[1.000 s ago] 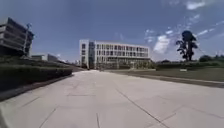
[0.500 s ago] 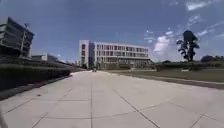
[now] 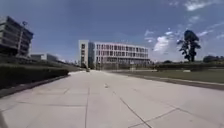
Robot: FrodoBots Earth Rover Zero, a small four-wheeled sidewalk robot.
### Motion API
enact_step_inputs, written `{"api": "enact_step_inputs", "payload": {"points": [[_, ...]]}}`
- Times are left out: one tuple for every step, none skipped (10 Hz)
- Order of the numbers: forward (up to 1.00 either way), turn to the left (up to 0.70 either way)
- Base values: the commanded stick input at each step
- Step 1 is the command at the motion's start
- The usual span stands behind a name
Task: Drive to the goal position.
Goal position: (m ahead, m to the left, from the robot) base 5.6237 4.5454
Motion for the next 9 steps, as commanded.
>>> {"api": "enact_step_inputs", "payload": {"points": [[0.70, -0.13], [0.70, -0.27], [0.70, -0.27], [0.70, -0.27], [0.70, -0.27], [0.70, -0.27], [0.70, -0.27], [0.70, -0.27], [0.70, -0.27]]}}
